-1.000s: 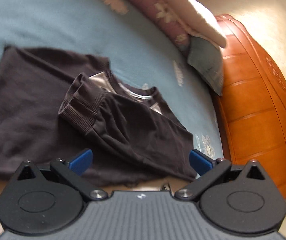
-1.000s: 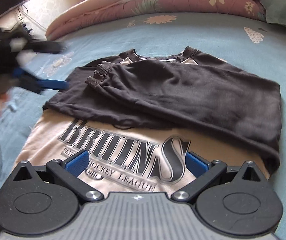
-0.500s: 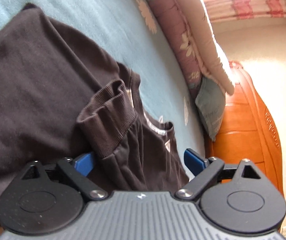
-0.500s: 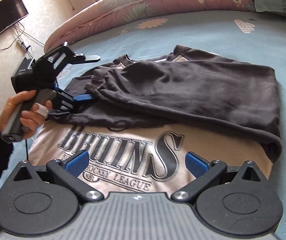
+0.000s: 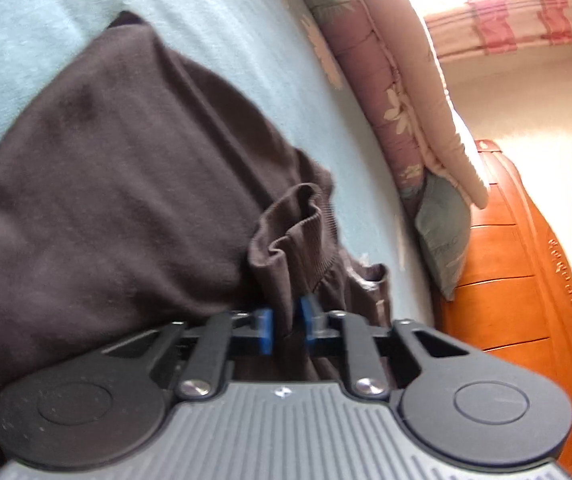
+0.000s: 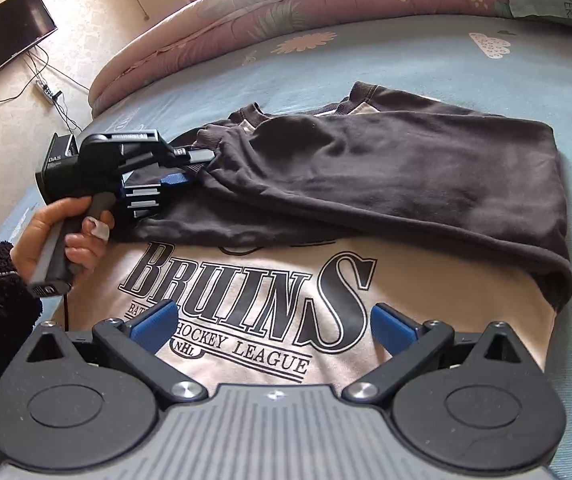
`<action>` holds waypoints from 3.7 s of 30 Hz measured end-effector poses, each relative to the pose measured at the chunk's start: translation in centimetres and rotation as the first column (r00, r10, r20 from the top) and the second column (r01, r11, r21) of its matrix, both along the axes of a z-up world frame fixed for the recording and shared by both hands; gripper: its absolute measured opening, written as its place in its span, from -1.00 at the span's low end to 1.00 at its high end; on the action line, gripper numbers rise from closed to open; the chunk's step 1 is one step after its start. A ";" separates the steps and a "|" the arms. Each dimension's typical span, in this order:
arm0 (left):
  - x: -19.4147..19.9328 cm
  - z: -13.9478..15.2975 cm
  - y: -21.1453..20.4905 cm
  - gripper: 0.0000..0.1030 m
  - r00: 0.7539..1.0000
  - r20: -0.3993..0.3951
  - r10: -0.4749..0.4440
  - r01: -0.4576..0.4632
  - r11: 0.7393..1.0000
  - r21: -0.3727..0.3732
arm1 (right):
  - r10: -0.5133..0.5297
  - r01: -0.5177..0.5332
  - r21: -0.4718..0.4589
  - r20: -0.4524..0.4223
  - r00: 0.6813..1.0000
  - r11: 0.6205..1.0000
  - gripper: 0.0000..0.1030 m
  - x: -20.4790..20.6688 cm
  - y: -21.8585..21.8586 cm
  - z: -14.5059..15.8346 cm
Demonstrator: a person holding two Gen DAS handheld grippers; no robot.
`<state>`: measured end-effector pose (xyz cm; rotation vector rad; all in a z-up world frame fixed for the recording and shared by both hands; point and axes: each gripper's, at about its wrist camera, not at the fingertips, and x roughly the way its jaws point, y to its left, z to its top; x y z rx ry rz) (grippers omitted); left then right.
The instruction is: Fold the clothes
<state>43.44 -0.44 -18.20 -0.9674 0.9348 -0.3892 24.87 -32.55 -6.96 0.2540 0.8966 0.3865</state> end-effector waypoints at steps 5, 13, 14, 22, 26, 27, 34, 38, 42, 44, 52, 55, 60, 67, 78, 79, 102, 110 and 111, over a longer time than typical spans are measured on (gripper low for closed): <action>-0.8 1.4 0.0 -0.80 1.000 -0.013 0.016 -0.015 0.998 0.055 | -0.009 0.009 -0.011 -0.010 1.000 1.000 1.00 -0.2 0.1 -0.4; -3.4 5.4 1.6 -0.89 0.998 0.057 0.012 -0.017 0.996 0.088 | -0.018 0.017 -0.024 -0.015 1.000 1.000 1.00 -0.8 -0.6 -0.1; -3.6 5.6 1.8 -0.89 0.999 0.054 0.008 -0.013 0.996 0.088 | -0.020 0.020 -0.025 -0.015 1.000 0.999 1.00 -0.8 -0.7 -0.1; -5.4 4.5 2.2 -0.90 1.000 0.030 -0.004 0.001 0.998 0.069 | -0.016 0.016 -0.051 -0.001 1.000 0.999 1.00 -0.2 -1.0 0.8; -5.5 3.8 3.2 -0.90 1.000 0.012 0.017 -0.018 0.999 0.037 | -0.015 0.019 -0.109 0.036 0.999 0.994 1.00 0.9 -1.3 1.9; -5.5 3.7 3.4 -0.90 1.000 0.014 0.025 -0.025 0.999 0.036 | -0.011 0.017 -0.130 0.051 0.999 0.991 1.00 1.4 -1.3 2.3; -5.2 3.6 3.6 -0.90 1.000 0.020 0.010 -0.011 0.999 0.045 | -0.012 0.013 -0.086 0.012 1.000 0.996 1.00 7.3 -1.5 0.4; -5.5 4.0 4.5 -0.90 0.999 0.034 -0.007 0.005 0.998 0.062 | 0.016 -0.020 -0.143 -0.033 0.999 0.990 1.00 6.0 -2.5 -0.6; -6.4 6.9 4.3 -0.90 0.989 0.114 -0.094 0.073 0.982 0.177 | 0.034 -0.042 -0.176 -0.048 0.998 0.983 1.00 4.2 -4.1 0.4; -6.2 9.0 3.0 -0.89 0.969 0.178 -0.171 0.119 0.956 0.270 | 0.028 -0.033 -0.169 -0.032 0.999 0.985 1.00 3.9 -5.0 1.5; -0.9 7.6 -8.0 -0.74 0.878 0.151 -0.455 0.264 0.722 0.639 | -0.152 0.153 -0.222 0.023 0.988 0.963 1.00 8.7 -6.7 0.2; -2.6 6.2 -8.0 -0.65 0.842 0.182 -0.508 0.263 0.681 0.684 | -0.152 0.153 -0.260 0.026 0.988 0.953 1.00 8.4 -6.8 -1.3; -2.3 8.3 -6.5 -0.51 0.841 0.184 -0.510 0.302 0.722 0.622 | -0.109 0.101 -0.289 -0.013 0.994 0.952 1.00 7.5 -7.0 0.2; 0.3 7.6 -8.5 0.00 0.842 0.148 -0.519 0.361 0.745 0.562 | -0.012 0.012 -0.011 0.012 1.000 1.000 1.00 12.6 -3.5 1.6; 0.6 8.2 -5.3 0.25 0.854 0.181 -0.487 0.345 0.791 0.505 | -0.030 0.033 0.189 -0.020 0.999 0.981 1.00 16.5 -4.2 1.1; 0.9 7.7 -5.3 0.24 0.863 0.155 -0.481 0.354 0.793 0.495 | -0.018 0.025 0.222 -0.031 0.999 0.975 1.00 17.1 -3.8 0.8; -4.7 7.5 -10.1 0.35 0.774 0.122 -0.621 0.202 0.424 0.883 | -0.148 0.148 -0.397 0.030 0.989 0.906 1.00 8.3 -3.0 -1.0; -12.2 12.6 -8.6 0.53 0.710 0.083 -0.699 0.301 0.408 0.862 | -0.029 0.018 -0.301 -0.032 0.999 0.954 1.00 2.6 -1.6 3.5; -13.8 12.5 -8.5 0.54 0.695 0.076 -0.715 0.315 0.397 0.862 | -0.003 -0.010 -0.296 -0.045 0.999 0.955 1.00 1.6 -1.0 3.4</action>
